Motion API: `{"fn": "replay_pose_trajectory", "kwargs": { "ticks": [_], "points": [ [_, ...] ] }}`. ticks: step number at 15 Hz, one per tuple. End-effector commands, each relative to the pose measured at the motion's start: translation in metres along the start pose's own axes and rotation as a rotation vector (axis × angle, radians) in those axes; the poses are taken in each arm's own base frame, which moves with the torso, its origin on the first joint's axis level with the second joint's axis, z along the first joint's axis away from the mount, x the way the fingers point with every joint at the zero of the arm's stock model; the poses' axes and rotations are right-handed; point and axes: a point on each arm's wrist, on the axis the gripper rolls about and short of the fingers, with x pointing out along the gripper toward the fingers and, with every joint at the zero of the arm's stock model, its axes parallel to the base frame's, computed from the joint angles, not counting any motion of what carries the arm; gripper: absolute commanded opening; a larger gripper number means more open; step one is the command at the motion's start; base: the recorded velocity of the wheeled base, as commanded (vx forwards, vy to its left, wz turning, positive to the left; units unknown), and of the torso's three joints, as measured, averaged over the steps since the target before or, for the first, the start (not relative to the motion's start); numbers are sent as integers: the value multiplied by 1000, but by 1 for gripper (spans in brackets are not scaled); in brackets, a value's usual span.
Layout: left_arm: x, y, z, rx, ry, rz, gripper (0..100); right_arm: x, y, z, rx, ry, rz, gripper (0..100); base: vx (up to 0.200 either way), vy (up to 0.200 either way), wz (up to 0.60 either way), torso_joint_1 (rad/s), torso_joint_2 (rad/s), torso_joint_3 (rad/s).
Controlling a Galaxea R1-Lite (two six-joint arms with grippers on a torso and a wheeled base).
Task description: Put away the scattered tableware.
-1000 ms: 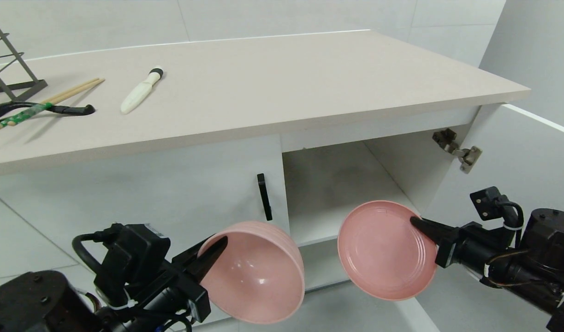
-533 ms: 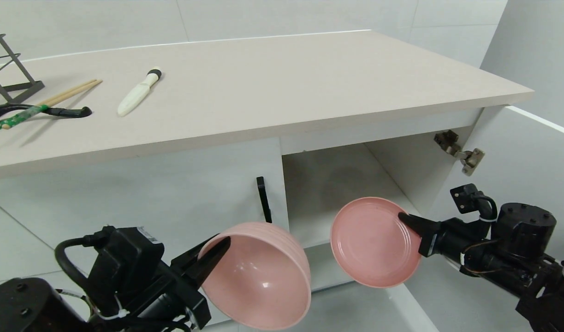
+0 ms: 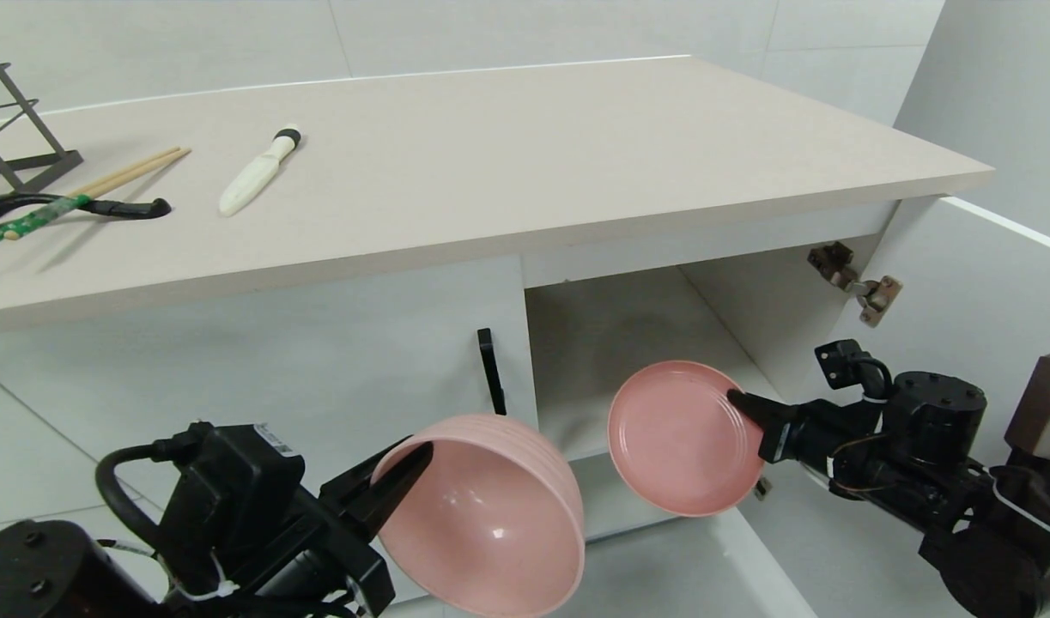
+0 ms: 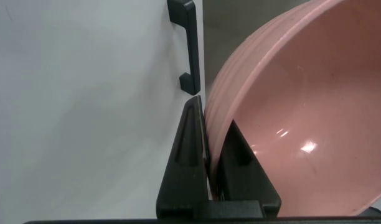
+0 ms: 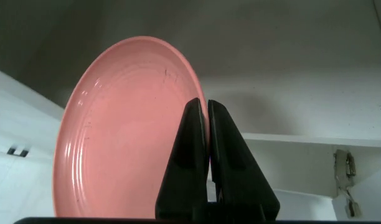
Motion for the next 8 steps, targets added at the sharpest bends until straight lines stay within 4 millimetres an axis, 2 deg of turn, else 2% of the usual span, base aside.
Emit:
{"fn": "replay_pose_trajectory", "kwargs": {
  "ticks": [1, 8],
  "points": [
    [0, 0, 0, 0, -1, 2, 0, 6, -4, -3, 4, 1, -4, 0, 0, 0, 0, 0, 0, 0],
    [0, 1, -1, 0, 4, 6, 0, 34, -38, -15, 12, -19, -69, 0, 0, 0, 0, 0, 0, 0]
  ]
}}
